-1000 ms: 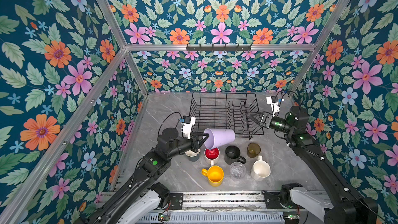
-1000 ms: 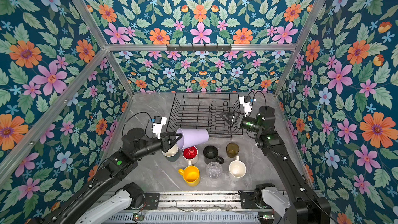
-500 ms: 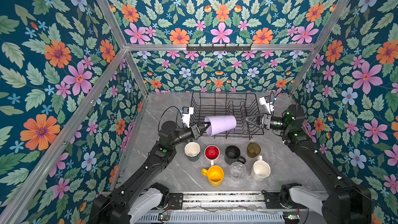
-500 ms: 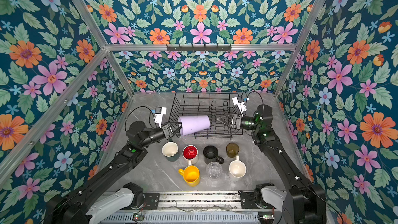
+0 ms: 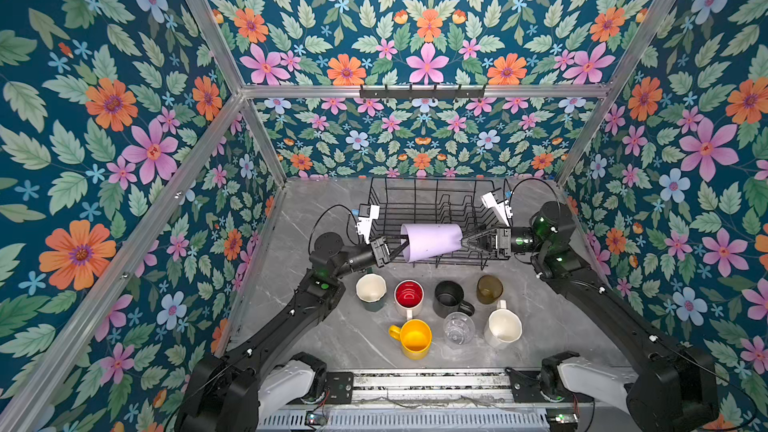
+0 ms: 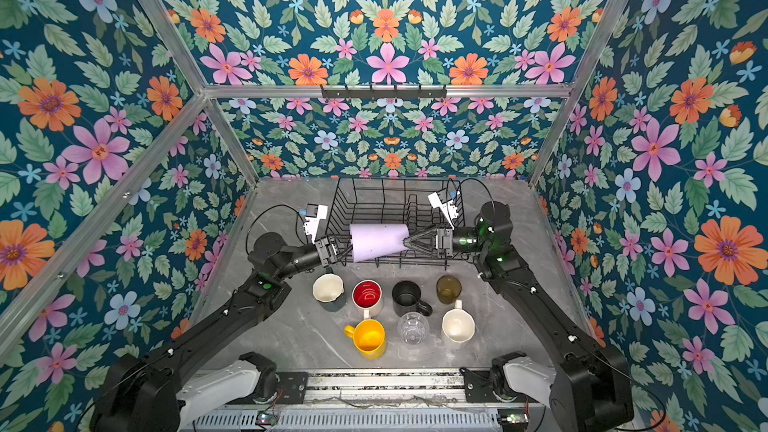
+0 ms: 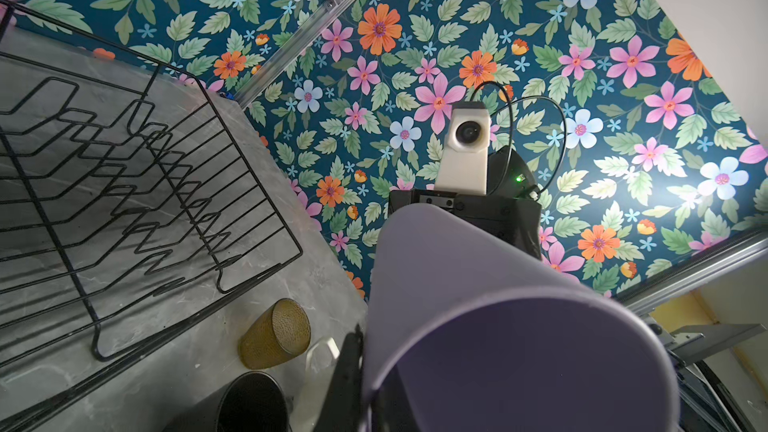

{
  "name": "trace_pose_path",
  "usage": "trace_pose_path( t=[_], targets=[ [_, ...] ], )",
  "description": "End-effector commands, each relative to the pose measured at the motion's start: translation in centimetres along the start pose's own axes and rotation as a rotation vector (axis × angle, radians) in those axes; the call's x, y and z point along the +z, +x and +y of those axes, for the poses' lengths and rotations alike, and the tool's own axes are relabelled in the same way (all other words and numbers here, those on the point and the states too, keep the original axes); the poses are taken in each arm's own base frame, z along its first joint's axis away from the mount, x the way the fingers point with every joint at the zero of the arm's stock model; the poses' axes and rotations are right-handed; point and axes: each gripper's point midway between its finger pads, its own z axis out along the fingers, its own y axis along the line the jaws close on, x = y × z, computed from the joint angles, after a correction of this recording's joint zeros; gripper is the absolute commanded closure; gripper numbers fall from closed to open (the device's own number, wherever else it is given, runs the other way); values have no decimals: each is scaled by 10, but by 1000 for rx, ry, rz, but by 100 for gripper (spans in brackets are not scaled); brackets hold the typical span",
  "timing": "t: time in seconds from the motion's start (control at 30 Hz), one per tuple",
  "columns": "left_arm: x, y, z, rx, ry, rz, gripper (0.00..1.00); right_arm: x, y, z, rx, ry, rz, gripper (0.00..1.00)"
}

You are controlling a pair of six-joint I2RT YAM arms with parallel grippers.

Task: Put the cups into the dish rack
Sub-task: 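Carry the lavender cup above the rack while the right gripper reaches toward it, then close the right gripper on the lavender cup's base beside the left gripper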

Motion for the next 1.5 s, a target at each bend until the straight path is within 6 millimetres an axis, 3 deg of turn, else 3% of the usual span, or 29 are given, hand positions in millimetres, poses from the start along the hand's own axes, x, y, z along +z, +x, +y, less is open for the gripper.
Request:
trace_pose_path(
  t=[0.0,0.33,0.67,0.9,1.07,1.23,1.47],
  targets=[
    [0,-4,-15,32,63,-7,100,6,4,8,-45,-36,33,8],
    [2,0,-19,17,100,15,100,21,7,2,-14,-46,61,8],
    [0,0,-22,28,101,16,100,21,3,-13,26,49,48,9],
    [-2,-3,-28,53,84,16,100,-3,-7,-15,30,127,-16,9],
    [-4,-5,-28,61,62,20,100,-25,-15,-5,4,156,-65,8],
    [-5,-5,-31,65,66,18,100,-28,-13,11,-48,140,-58,8],
    [-4,-5,-31,63,68,20,100,-24,-10,15,-60,105,-52,8]
  ],
)
